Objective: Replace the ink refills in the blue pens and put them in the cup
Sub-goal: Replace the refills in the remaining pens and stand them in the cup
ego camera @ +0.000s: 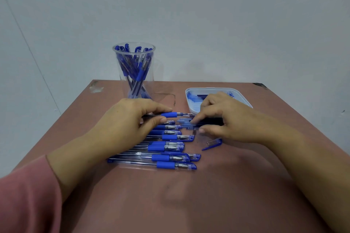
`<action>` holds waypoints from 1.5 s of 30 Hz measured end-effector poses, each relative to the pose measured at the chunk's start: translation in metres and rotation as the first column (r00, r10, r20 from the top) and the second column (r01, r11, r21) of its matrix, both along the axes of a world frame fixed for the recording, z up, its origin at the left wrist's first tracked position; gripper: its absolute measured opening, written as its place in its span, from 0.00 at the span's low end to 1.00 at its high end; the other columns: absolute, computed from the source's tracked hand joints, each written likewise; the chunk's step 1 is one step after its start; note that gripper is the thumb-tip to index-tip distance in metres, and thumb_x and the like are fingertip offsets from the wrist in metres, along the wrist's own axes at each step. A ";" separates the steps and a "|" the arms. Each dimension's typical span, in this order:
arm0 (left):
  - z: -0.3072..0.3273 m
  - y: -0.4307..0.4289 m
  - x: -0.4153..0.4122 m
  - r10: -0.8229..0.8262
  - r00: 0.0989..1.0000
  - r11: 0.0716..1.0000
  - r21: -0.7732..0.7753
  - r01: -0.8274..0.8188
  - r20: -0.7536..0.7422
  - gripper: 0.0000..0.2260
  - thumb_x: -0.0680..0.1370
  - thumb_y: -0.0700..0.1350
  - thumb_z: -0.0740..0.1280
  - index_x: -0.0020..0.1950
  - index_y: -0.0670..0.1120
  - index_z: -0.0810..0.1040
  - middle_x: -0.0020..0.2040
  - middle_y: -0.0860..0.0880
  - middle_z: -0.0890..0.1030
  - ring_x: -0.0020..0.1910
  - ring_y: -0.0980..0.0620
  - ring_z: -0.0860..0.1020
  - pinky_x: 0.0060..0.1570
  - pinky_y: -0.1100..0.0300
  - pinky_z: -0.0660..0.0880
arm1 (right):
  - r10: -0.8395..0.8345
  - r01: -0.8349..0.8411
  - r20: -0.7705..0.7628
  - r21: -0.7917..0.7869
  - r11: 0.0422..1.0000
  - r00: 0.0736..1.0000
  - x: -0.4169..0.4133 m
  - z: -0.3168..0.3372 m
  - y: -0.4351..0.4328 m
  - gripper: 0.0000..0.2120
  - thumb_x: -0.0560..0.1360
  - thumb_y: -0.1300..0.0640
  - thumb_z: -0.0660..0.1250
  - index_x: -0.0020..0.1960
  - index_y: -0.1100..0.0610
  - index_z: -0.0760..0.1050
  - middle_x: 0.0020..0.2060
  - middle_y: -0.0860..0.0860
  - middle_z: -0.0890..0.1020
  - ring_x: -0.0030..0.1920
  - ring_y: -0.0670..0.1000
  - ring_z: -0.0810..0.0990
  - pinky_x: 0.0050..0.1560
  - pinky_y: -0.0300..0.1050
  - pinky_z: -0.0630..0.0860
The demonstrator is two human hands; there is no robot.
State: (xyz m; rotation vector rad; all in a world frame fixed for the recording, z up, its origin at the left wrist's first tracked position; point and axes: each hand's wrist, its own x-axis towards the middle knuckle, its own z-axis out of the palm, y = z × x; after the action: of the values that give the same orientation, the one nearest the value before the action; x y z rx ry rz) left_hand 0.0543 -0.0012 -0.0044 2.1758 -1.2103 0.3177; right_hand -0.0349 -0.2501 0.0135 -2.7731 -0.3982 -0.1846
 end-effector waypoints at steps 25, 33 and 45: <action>-0.003 -0.001 0.001 -0.007 1.000 1.000 -0.026 0.008 0.020 0.12 0.76 0.51 0.68 0.58 0.57 0.81 0.46 0.64 0.81 0.46 0.62 0.79 0.44 0.62 0.77 | -0.052 -0.066 0.244 0.450 0.891 0.968 0.002 -0.007 0.026 0.11 0.71 0.59 0.74 0.43 0.42 0.79 0.42 0.38 0.83 0.45 0.39 0.82 0.49 0.30 0.74; -0.004 -0.002 -0.003 -0.016 0.999 0.999 -0.038 0.017 0.032 0.12 0.75 0.53 0.67 0.58 0.58 0.81 0.45 0.65 0.81 0.46 0.63 0.79 0.45 0.62 0.78 | -0.041 -0.058 0.244 0.386 0.921 0.969 0.003 -0.010 0.031 0.08 0.72 0.55 0.73 0.45 0.42 0.79 0.40 0.38 0.83 0.45 0.39 0.81 0.48 0.33 0.76; -0.002 -0.002 -0.004 -0.032 0.997 0.999 -0.020 0.033 0.075 0.17 0.74 0.59 0.61 0.59 0.57 0.81 0.45 0.66 0.79 0.45 0.62 0.79 0.44 0.61 0.78 | 0.035 -0.108 0.386 0.169 0.980 0.922 0.009 -0.014 0.021 0.08 0.74 0.52 0.69 0.50 0.54 0.82 0.38 0.44 0.82 0.42 0.44 0.79 0.43 0.39 0.75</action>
State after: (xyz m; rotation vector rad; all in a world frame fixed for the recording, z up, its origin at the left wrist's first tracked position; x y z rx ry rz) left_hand 0.0505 -0.0030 -0.0064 2.1407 -1.2764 0.3996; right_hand -0.0255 -0.2289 -0.0003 -2.5249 -0.5456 -0.7145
